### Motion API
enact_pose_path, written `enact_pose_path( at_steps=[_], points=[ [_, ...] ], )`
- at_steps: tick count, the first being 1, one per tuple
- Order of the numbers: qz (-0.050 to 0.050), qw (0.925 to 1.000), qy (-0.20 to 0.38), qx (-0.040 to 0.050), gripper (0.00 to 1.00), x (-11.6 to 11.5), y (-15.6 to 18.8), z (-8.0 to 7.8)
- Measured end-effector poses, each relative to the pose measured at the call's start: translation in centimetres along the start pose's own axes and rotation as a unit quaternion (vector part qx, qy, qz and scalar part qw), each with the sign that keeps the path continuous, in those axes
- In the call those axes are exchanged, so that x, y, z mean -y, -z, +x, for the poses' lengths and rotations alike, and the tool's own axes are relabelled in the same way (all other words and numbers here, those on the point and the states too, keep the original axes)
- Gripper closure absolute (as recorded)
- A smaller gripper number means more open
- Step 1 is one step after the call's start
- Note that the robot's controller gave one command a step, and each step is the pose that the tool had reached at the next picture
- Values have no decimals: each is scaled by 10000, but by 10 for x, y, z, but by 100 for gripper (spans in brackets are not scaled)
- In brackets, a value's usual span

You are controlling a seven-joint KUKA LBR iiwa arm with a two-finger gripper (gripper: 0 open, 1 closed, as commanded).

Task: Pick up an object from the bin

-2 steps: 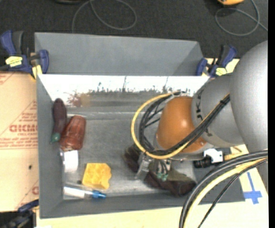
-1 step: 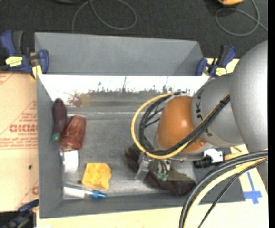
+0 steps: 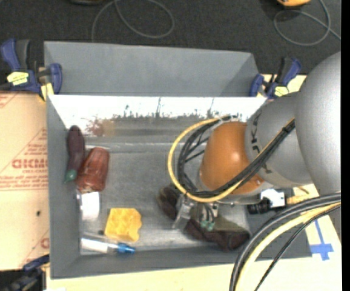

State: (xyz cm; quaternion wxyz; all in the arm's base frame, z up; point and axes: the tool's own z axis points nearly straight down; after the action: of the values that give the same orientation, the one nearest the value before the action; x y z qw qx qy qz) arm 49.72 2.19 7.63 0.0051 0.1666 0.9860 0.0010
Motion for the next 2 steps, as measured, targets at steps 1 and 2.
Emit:
enact_pose_path(
  at_steps=[1,2],
  points=[
    [0,10000,2,-8,100,0,12,0],
    [6,10000,7,-25,100,0,25,1]
  ],
)
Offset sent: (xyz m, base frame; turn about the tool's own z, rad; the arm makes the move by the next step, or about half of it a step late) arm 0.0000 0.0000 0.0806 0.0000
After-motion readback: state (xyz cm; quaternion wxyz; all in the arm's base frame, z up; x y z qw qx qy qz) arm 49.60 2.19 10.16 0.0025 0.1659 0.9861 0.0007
